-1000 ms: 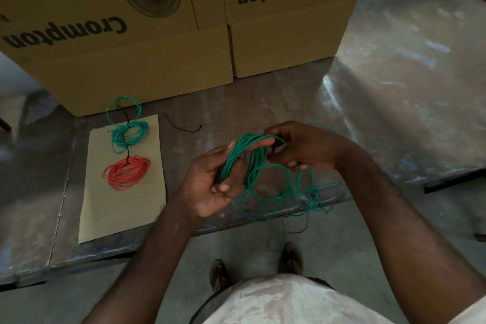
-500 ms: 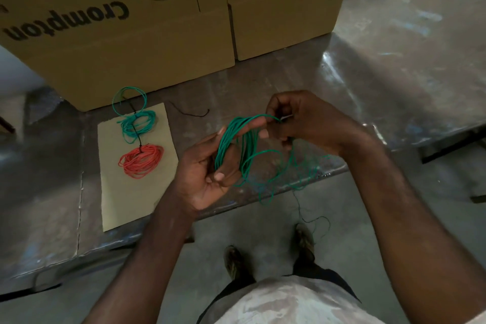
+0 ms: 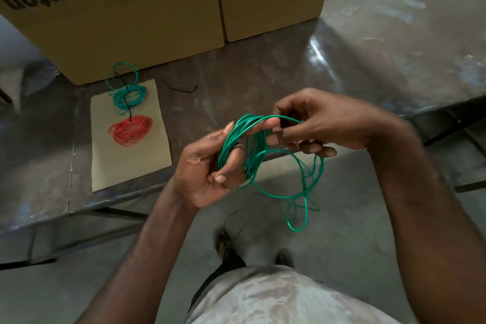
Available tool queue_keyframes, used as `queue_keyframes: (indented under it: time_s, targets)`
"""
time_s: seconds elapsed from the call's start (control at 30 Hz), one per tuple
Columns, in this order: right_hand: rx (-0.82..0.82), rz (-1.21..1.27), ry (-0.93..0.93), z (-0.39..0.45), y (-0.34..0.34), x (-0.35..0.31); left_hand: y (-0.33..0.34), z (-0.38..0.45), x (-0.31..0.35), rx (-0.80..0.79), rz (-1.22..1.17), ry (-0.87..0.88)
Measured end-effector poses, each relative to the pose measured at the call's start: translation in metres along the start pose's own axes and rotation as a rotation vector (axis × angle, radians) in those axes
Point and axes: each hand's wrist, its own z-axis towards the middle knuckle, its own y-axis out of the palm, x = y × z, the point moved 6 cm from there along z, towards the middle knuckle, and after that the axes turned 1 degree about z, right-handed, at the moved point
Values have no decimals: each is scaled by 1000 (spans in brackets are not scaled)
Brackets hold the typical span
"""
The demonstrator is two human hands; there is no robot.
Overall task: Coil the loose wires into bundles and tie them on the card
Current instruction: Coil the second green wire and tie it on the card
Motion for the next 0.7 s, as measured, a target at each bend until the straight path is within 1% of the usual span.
queue_keyframes:
  time_s: [0.2,0.27,0.3,0.33,0.37,0.43,0.5,0.57,0.63,0.7]
  targets:
    - [272,57,-120,-39,-26,27,22,13,-43,71,-3,20]
    - [323,137,-166,-43,-29,36,22,10,-53,96,-25,9]
    - [323,178,-181,-45,-28,40,22,8,-57,104,-27,5]
    - [297,209,-183,-47,-26,43,25,6,-59,106,-20,-2]
    - [237,219,-159,-50,-23,46,27,4,-60,99,-3,-9]
    - [27,141,-39,-60,-15,51,36,1,-63,59,48,-31]
    - [-226,-7,77,-77,-6,57,46,1,-70,4,99,-63]
    - [-389,-110,148,-93,-2,61,56,4,-79,-68,117,-103]
    - [-437,-139,192,-104,-3,64,63,10,-88,-116,105,-136]
    - [-414,-136,212,-109,-7,66,66,16,-92,-129,88,-150]
